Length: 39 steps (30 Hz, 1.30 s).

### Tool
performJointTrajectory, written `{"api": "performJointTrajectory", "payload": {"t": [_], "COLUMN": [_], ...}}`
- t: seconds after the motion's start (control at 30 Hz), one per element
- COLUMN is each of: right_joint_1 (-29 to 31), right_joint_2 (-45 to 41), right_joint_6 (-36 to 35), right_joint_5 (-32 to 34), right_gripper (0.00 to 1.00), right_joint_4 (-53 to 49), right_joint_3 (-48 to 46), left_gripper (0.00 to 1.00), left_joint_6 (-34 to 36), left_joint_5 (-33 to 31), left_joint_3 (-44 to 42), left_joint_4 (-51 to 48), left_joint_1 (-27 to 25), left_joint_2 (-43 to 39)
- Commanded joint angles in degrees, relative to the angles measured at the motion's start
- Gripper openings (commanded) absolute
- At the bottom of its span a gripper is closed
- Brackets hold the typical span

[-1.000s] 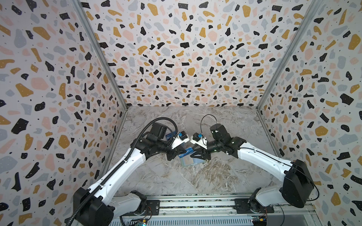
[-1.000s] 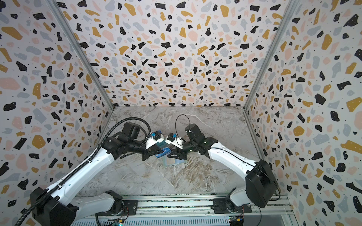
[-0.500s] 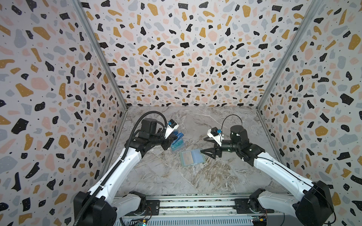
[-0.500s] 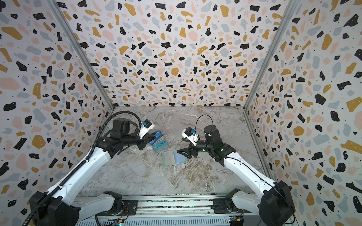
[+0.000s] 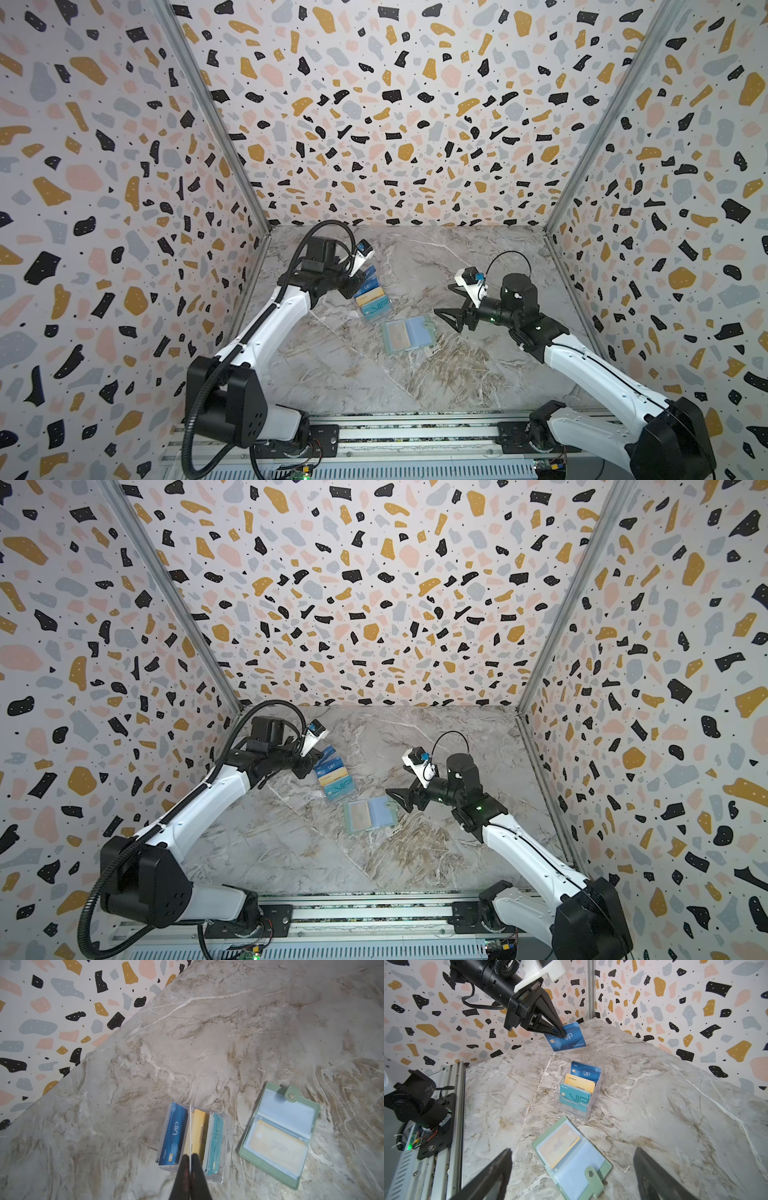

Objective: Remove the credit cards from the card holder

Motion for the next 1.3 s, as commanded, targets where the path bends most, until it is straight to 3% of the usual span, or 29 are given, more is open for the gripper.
{"api": "performJointTrajectory", "payload": {"t": [0.0,0.3,0.7,1.27], "right_joint_1": [-0.4,-0.7,-0.9,-0.9], "right_joint_2": [-1.6,-1.9,-1.9,-2.3], "right_joint_6": [0.9,0.7,0.6,0.4], "right_joint_5": [2.6,2.8,2.6,2.3], "right_gripper": [0.92,0.92,0.91,0.92], "right_joint_4": [2.1,2.9,3.7,4.2], "right_joint_3": [-0.3,-1.3,-2.0,-2.7], "left_gripper": [0.00,0.00,0.00,0.00], "left_joint_6": [7.2,18.1,21.5,19.6], "left_joint_5": [-0.7,1.9,5.8,4.0], "left_joint_3": [2.6,9.0,11.1,9.7], "left_joint_4": [-1.4,-8.9,-9.3,-4.8], "left_joint_1": [0.3,1.6,3.6,3.7], "left_joint_2": [1.8,9.3,14.4,19.2]}}
